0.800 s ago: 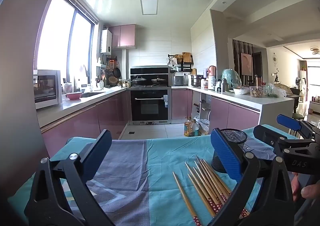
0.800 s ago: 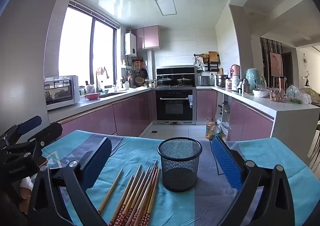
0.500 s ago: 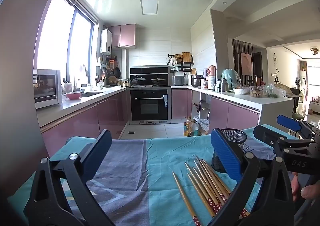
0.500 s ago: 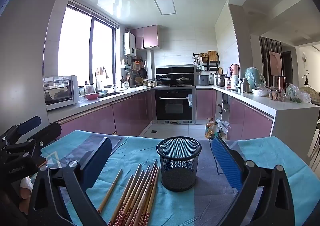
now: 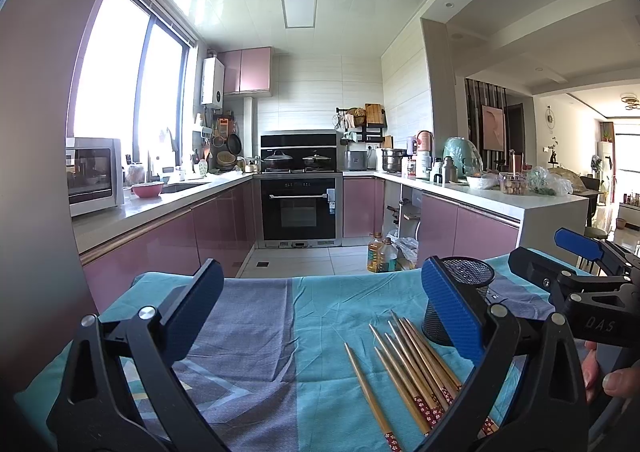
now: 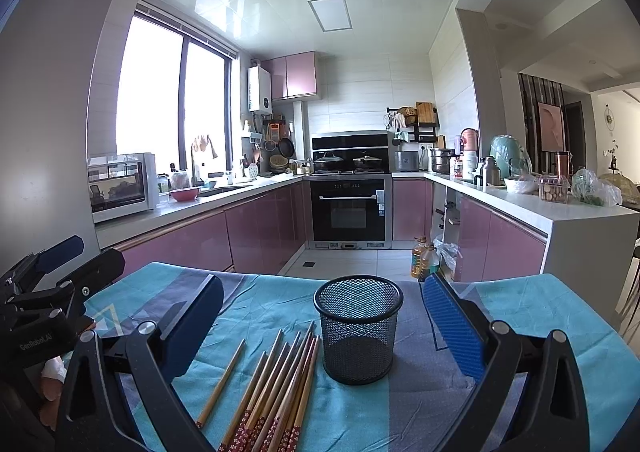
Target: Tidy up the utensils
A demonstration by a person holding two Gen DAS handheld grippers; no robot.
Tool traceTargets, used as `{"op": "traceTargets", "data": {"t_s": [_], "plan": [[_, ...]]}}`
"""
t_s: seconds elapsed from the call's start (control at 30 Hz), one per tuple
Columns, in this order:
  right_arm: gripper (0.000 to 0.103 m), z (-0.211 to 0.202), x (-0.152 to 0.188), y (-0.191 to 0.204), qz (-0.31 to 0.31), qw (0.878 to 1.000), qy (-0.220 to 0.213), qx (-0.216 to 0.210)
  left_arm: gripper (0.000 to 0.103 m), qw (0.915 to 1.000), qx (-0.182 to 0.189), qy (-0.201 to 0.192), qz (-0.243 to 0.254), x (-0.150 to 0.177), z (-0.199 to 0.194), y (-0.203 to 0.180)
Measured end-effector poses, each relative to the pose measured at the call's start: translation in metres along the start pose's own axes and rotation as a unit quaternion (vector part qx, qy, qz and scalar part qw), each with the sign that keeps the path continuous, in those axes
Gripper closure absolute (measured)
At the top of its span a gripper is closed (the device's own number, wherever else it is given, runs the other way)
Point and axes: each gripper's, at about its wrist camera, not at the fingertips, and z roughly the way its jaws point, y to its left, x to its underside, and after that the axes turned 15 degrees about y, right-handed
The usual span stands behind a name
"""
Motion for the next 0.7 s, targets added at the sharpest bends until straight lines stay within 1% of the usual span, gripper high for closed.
{"op": "traceTargets", "data": {"t_s": [0.43, 0.7], "plan": [[0.006, 0.0, -0.0005, 0.0003, 0.001, 1.0, 0.001, -0.001, 0.006, 1.0, 0.003, 0.002, -0.001, 0.0006, -0.0002, 0.0024], [0.006, 0.0004, -0.0021, 0.0003, 0.001, 1.0, 0.004, -0.002, 0.006, 1.0, 0.002, 0.001, 0.008, 0.0039, -0.0007, -0.0009]]}}
